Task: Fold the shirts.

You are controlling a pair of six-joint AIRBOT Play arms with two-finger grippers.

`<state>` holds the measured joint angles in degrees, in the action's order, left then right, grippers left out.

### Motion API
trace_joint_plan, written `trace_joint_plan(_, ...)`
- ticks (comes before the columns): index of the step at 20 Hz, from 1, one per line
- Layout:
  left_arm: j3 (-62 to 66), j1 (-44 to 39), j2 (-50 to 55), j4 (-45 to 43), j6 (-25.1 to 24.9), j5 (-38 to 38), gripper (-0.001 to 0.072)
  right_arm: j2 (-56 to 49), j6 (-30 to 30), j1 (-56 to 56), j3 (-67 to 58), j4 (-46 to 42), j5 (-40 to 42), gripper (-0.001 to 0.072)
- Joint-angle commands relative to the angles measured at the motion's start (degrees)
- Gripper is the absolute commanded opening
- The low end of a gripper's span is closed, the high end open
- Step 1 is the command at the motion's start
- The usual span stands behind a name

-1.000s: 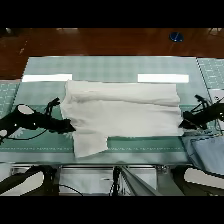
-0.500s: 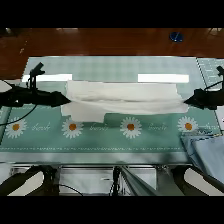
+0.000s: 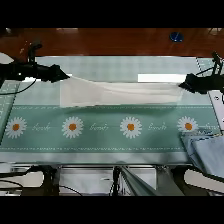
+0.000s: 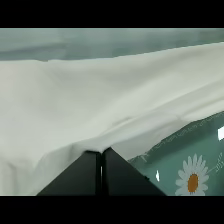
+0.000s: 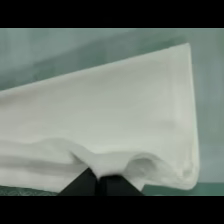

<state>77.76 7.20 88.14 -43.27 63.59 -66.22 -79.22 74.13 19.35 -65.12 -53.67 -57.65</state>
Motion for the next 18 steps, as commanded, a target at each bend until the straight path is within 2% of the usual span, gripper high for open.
trace_joint_plan(1, 8.9, 0.0, 9.68, 0.04, 2.56, -2.54, 0.0023, -6.29, 1.27, -0.61, -3.61, 1.77, 4.17, 0.0024)
trace_joint_plan(7, 10.19, 0.02, 16.59, 0.04, 3.76, -2.86, 0.0023, -11.72, 1.22, -0.83, -3.61, 5.27, 10.64, 0.0025)
trace_joint_plan(11, 10.14, 0.02, 18.73, 0.0, 3.74, -2.86, 0.0029, -14.23, 0.59, -3.21, -3.61, 4.33, 11.96, 0.0027)
trace_joint_plan(12, 10.14, 0.04, 18.84, 0.0, 3.74, -2.86, 0.0138, -14.71, 0.59, -3.54, -3.61, 4.04, 12.17, 0.0049)
trace_joint_plan(13, 10.21, 0.28, 18.75, 0.0, 3.74, -2.86, 0.0319, -14.88, 0.61, -3.85, -3.61, 4.07, 12.52, 0.0154)
trace_joint_plan(14, 10.6, 0.87, 18.53, -0.02, 3.72, -3.21, 0.0359, -14.51, 0.55, -3.69, -3.63, 3.74, 12.96, 0.0257)
trace_joint_plan(17, 14.73, 5.95, 17.59, -0.98, 3.72, -10.38, 0.0359, -9.94, -1.95, -0.63, -3.63, 2.1, 13.14, 0.048)
trace_joint_plan(18, 15.96, 8.28, 16.83, -1.09, 3.74, -12.98, 0.0359, -7.85, -1.68, 1.01, -3.63, -1.05, 12.68, 0.0506)
